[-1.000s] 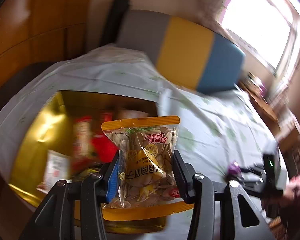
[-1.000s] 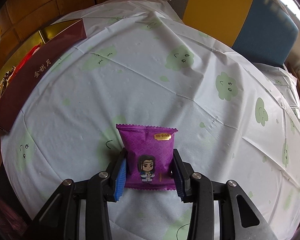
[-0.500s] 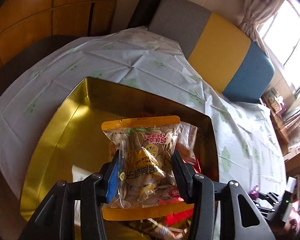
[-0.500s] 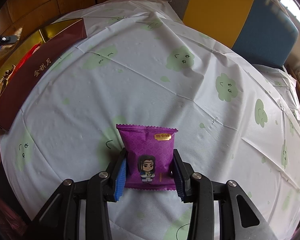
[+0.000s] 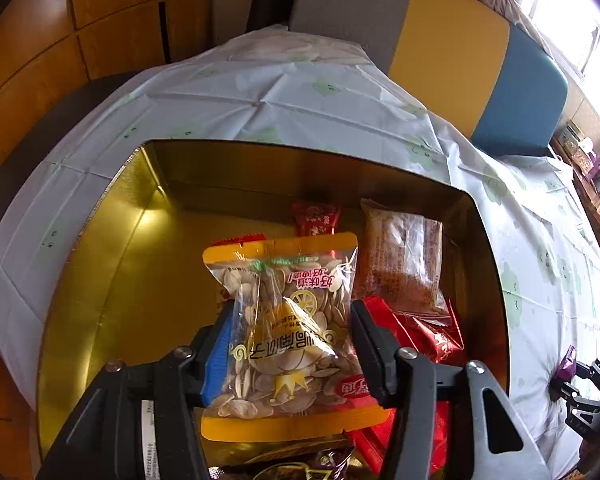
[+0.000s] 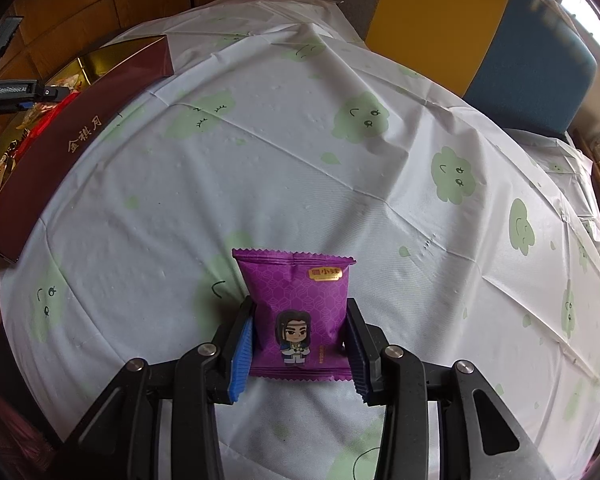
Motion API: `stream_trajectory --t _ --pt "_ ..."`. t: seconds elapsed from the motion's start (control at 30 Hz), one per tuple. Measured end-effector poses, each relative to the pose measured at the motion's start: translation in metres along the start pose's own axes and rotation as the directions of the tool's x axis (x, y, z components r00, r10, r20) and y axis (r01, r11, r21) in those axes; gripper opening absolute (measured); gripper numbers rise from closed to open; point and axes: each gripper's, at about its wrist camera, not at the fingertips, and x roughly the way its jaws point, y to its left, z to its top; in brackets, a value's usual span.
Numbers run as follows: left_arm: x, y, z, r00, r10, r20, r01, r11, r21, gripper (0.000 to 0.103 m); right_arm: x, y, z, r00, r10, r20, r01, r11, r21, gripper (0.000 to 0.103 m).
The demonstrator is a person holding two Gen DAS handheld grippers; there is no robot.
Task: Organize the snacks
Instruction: 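Carry the seed bag into the gold tin and open the left tool, then carry the purple candy pack into the gold tin and open the right tool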
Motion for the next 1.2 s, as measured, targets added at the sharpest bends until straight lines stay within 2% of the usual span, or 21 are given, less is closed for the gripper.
stream_trajectory --t 0.13,0.4,0.5,0.63,0.87,1.2 --pt "-0.011 -0.001 -0.003 0.999 0.01 0.042 -0.011 1.0 0.009 0.067 0.0 0.0 0.0 1.0 -0.002 0.002 0.002 1.0 0.002 0.043" --pt "-0.038 -0.002 -0.016 0.993 0.079 0.09 -0.079 0.997 -0.007 0.067 -0.001 0.0 0.0 1.0 -0.009 0.001 0.009 1.0 -0.01 0.043" --pt "-0.038 -0.004 -0.023 0.991 0.111 0.072 -0.11 0.994 -0.007 0.058 -0.001 0.0 -0.001 1.0 -0.013 0.002 0.013 1.0 -0.016 0.043" --pt "-0.03 -0.002 -0.03 0.993 0.114 0.037 -0.113 0.993 -0.03 0.057 -0.002 0.001 -0.001 1.0 -0.02 0.004 0.02 1.0 -0.022 0.043" --pt "-0.037 -0.003 -0.032 0.993 0.104 0.047 -0.102 0.994 -0.039 0.057 -0.002 0.0 -0.001 1.0 -0.022 0.005 0.022 0.999 -0.023 0.043" --pt "-0.076 -0.014 -0.048 0.983 0.089 0.159 -0.085 0.996 -0.031 0.057 -0.003 0.002 -0.001 1.0 -0.029 0.007 0.029 0.999 -0.031 0.043"
